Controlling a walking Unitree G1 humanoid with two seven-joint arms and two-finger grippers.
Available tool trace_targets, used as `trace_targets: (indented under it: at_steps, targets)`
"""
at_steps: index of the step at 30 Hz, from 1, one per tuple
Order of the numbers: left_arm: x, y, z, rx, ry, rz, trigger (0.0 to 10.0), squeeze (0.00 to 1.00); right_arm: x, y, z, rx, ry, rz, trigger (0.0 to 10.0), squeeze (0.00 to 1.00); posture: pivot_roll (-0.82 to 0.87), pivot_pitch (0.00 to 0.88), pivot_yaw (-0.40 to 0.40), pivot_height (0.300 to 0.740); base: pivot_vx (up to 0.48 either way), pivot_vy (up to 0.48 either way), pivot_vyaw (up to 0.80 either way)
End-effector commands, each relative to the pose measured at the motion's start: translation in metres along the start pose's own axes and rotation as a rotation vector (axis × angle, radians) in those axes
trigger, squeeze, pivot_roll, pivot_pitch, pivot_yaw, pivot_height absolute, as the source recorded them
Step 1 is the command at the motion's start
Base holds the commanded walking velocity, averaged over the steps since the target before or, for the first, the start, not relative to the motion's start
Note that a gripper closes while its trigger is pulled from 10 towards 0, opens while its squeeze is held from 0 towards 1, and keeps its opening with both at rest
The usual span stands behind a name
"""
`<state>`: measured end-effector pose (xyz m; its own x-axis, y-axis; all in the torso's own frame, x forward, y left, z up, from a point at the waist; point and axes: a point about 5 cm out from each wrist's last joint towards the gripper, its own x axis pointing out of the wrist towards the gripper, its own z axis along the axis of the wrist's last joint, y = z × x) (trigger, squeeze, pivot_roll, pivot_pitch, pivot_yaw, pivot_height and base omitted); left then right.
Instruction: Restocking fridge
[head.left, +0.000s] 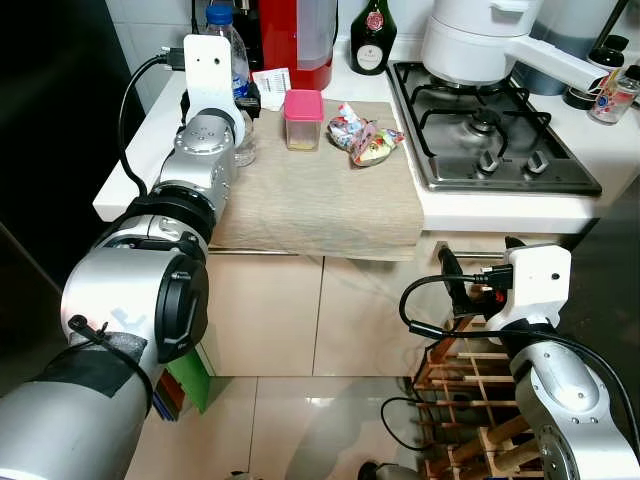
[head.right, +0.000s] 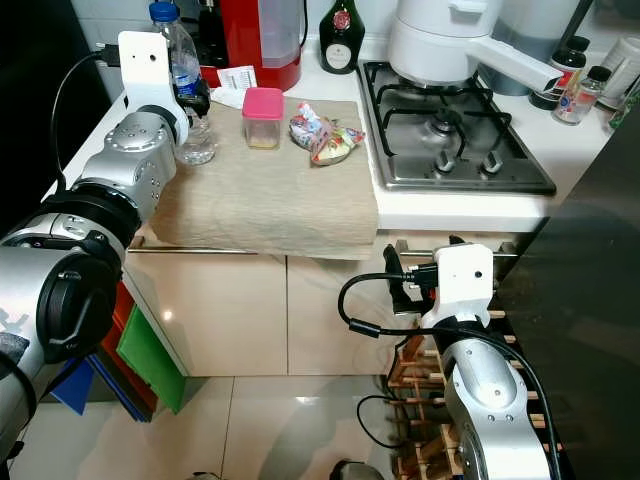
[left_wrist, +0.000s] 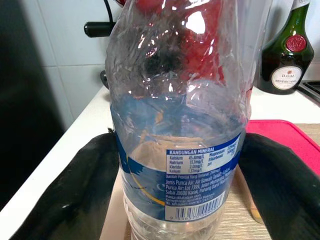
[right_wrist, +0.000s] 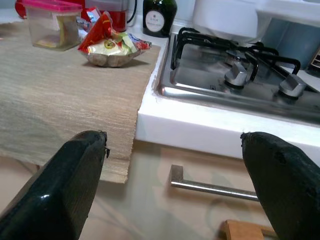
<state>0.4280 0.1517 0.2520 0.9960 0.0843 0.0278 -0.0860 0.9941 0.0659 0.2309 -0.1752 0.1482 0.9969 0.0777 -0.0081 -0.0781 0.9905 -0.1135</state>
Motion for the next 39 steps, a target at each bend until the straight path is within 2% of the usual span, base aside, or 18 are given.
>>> trace_targets:
  at_steps: [1,13,15,23,27,33,34,39]
  targets:
    - [-0.001,-0.003,-0.008,-0.002,0.020,-0.016,0.0,0.00,0.003,-0.003,0.004,0.000,-0.009,-0.006,10.0,0.00,-0.25,0.018,-0.003,0.740,0.000,0.000,0.00]
    - [-0.002,-0.004,-0.013,-0.029,0.040,-0.030,0.0,0.00,0.008,-0.006,0.005,-0.005,-0.021,-0.024,10.0,0.00,-0.27,0.000,0.014,0.740,0.000,0.000,0.00]
    - [-0.001,-0.005,-0.008,-0.036,0.018,-0.037,0.0,0.00,0.010,-0.007,0.005,-0.007,-0.028,-0.033,10.0,0.00,-0.27,0.000,0.023,0.740,0.000,0.000,0.00]
    - [0.001,0.000,0.030,0.027,-0.170,-0.067,0.0,0.00,0.024,-0.005,0.005,0.013,-0.058,-0.047,10.0,0.00,-0.22,0.000,0.028,0.740,0.000,0.000,0.00]
    - [0.000,0.001,0.037,0.027,-0.209,-0.069,0.0,0.00,0.030,-0.003,0.005,0.020,-0.070,-0.040,10.0,0.00,-0.21,0.000,0.028,0.740,0.000,0.000,0.00]
    - [-0.007,0.009,0.080,0.050,-0.471,-0.080,0.0,0.00,0.058,0.004,0.006,0.040,-0.114,-0.032,10.0,0.00,-0.12,0.000,0.036,0.740,0.000,0.000,0.00]
    - [-0.009,0.011,0.085,0.059,-0.502,-0.067,10.0,0.00,0.060,0.006,0.006,0.047,-0.120,-0.028,10.0,0.00,-0.10,0.000,0.035,0.740,0.000,0.000,0.00]
    - [-0.016,0.014,0.094,0.051,-0.595,-0.059,10.0,0.00,0.069,0.013,0.007,0.065,-0.146,-0.017,10.0,0.00,-0.06,0.000,0.036,0.740,0.000,0.000,0.00]
